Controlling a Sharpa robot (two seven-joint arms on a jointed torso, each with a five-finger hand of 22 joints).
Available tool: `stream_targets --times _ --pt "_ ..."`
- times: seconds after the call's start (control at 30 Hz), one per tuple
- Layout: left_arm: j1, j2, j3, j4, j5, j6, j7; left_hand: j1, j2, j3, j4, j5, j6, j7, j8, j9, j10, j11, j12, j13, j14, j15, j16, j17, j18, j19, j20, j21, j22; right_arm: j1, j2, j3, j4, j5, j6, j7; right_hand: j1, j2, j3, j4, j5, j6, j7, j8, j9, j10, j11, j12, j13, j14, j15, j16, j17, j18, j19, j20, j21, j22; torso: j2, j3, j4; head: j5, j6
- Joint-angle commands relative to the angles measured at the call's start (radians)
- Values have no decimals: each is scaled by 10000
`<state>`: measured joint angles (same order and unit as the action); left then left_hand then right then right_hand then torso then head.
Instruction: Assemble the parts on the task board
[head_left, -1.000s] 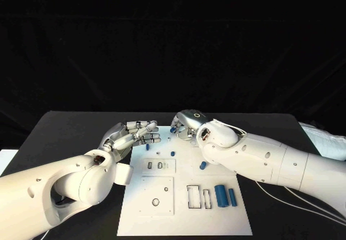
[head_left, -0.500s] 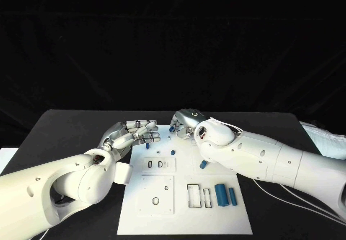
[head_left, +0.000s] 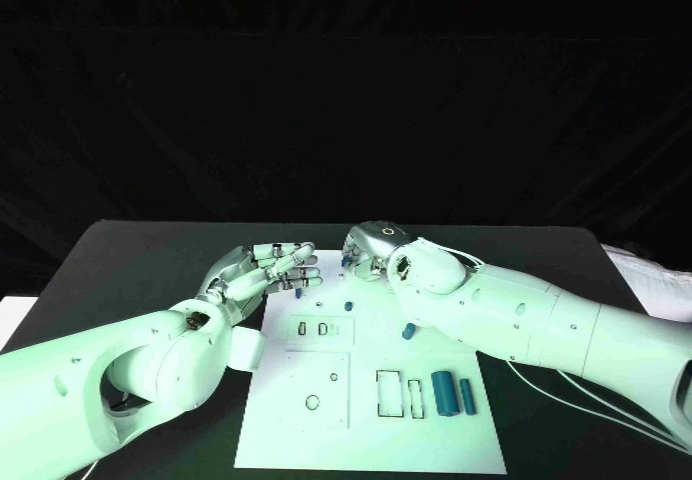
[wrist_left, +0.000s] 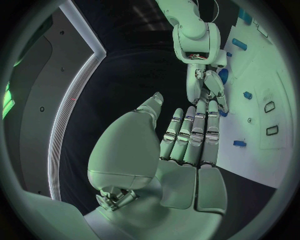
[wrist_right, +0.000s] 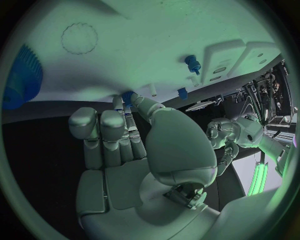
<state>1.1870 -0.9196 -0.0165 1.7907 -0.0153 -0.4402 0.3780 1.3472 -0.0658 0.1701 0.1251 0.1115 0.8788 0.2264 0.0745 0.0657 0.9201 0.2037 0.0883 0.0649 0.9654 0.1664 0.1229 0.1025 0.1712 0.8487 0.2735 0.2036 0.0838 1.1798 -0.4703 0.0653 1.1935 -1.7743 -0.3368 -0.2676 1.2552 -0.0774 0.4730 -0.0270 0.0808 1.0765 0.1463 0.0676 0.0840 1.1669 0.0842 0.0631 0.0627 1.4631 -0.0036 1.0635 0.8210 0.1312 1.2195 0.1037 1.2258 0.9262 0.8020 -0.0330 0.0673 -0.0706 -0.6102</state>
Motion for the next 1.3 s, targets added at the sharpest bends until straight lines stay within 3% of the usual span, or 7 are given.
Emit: stream_targets --times 0.03,0.43,0.63,0.8,0.9,0.97,1.3 --pt "15 -2 9 27 54 222 25 -71 17 -3 -66 31 10 345 -62 -10 -9 84 -48 -6 39 35 -36 12 100 71 18 34 -19 -13 -8 -11 17 -29 -3 -51 -12 -378 -211 42 -127 -942 43 -72 -211 -562 98 -35 -11 -113 90 -324 -443 37 -299 46 -260 -440 0 -6 -6 12 0" --pt "18 -69 9 -18 124 186 -22 -74 16 4 -81 31 -8 350 -73 -12 -29 91 -62 -8 21 42 -52 9 96 63 22 26 -25 -14 -1099 94 1322 435 -925 42 215 -395 -737 163 -160 -1303 144 17 -138 -746 139 126 44 -138 129 -528 -739 83 -405 109 -429 -689 -28 41 -92 -2 69" --pt "19 -86 9 -60 161 211 -34 -74 16 4 -81 31 -8 350 -73 -12 -29 91 -62 -8 21 42 -52 9 96 63 22 26 -25 -17 -2352 362 2644 1268 -803 -163 353 -334 -713 279 106 -758 83 148 -76 753 -97 734 286 127 -40 226 181 -74 133 -10 112 187 -80 63 -184 -20 121" --pt "19 -85 7 -102 172 242 -46 -74 16 4 -81 31 -8 350 -73 -12 -29 91 -62 -8 21 42 -52 9 96 63 22 26 -25 -23 -3328 498 3398 2332 -355 -556 194 -742 -1158 491 439 -754 -93 76 -119 2246 -391 1739 1086 346 -304 1133 1320 -252 706 -267 722 1164 -152 76 -303 -61 141" --pt "18 -79 7 -134 174 252 -49 -74 16 4 -81 31 -8 350 -73 -12 -29 91 -62 -8 21 42 -52 9 96 63 22 26 -25 -35 -3669 530 3489 2863 -61 -730 39 -1005 -1959 784 1154 -1005 -177 17 -145 2523 -505 3022 2407 538 -378 2282 2877 -468 1270 -357 1365 2241 -194 90 -383 -49 133" --pt "18 -77 7 -157 175 258 -43 -77 13 7 -90 30 -13 352 -76 -12 -34 93 -67 -7 13 45 -60 9 94 58 23 22 -29 -56 -3785 542 3415 3047 223 -949 459 -726 -2904 1126 1508 -1294 -271 68 -124 1835 -502 6340 6136 539 -146 3073 3936 -577 1518 -312 1798 2930 -218 104 -440 -40 130" --pt "15 -48 5 -232 183 276 -12 -76 15 9 -94 30 -13 351 -76 -11 -34 93 -67 -7 12 46 -61 9 94 57 23 21 -30 -229 -3703 556 2963 2986 821 -1499 688 -436 -4023 2031 1485 -1518 15 92 -127 1818 -283 9188 9502 695 -148 3925 5310 -814 2114 -132 2455 4176 -227 112 -441 -78 264"
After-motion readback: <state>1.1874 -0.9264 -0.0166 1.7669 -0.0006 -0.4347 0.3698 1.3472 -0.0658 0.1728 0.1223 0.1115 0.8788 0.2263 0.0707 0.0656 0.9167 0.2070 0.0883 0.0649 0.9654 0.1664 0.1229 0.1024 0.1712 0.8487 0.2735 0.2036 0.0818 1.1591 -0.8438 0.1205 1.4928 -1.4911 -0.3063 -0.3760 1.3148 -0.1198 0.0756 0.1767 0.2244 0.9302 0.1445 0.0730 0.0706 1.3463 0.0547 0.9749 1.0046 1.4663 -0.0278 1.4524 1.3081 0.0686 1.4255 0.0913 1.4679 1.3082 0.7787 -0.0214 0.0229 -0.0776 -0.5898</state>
